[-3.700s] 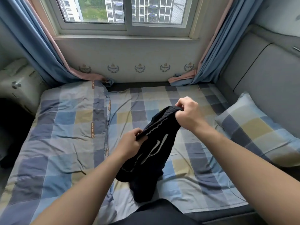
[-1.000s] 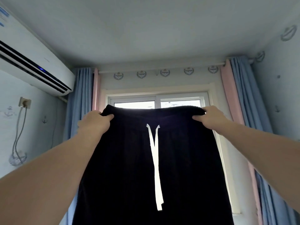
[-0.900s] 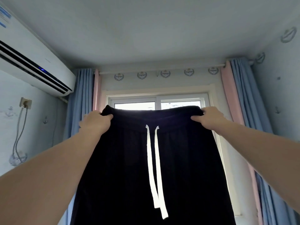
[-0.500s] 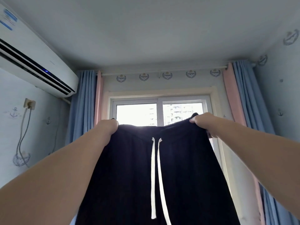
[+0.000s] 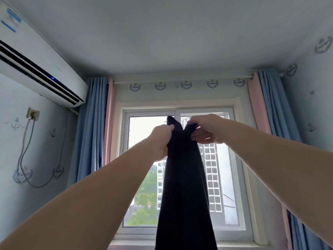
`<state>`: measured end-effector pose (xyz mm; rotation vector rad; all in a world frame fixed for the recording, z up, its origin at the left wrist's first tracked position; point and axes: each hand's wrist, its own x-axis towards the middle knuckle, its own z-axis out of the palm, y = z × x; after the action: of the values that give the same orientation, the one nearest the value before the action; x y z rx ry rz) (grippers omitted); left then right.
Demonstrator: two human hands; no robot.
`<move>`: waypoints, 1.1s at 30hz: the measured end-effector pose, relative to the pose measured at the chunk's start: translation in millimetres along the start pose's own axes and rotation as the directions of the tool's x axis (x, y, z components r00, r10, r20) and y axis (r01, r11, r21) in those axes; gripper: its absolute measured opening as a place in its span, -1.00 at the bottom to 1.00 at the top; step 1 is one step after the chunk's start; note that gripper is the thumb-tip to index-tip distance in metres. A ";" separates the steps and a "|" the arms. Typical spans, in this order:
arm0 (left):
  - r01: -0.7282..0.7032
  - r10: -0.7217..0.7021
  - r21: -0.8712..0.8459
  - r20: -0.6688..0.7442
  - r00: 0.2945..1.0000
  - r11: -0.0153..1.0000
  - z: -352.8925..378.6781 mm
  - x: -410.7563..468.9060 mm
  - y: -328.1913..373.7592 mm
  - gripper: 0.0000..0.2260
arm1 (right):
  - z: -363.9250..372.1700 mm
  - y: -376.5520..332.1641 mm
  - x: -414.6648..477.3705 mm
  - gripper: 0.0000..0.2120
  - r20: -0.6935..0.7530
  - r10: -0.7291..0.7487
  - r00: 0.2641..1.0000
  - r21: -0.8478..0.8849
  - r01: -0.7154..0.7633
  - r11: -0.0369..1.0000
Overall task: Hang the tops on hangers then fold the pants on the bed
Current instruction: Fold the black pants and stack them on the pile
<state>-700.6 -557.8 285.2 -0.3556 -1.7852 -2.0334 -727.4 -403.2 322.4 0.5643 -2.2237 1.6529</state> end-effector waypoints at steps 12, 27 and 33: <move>-0.087 0.094 0.166 -0.038 0.995 0.982 2.3 2.0 -28.8 -0.71 | -23.9 -2.5 -3.6 -0.60 0.106 -0.107 0.989 0.232 0.080 0.969; 0.083 -0.084 -0.043 -0.018 0.996 0.996 -55.2 12.2 -19.9 -0.79 | 8.1 97.8 -12.5 -0.42 0.370 0.050 0.928 0.393 -0.205 0.896; -0.070 0.095 0.250 -0.090 0.991 0.966 -88.5 26.3 -14.3 -0.78 | 25.7 64.8 -9.3 -0.63 0.012 -0.039 0.999 0.305 0.034 0.952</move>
<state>-723.7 -647.3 271.3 -0.2427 -1.8989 -1.7167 -751.2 -410.0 256.6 0.6932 -1.9667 1.9940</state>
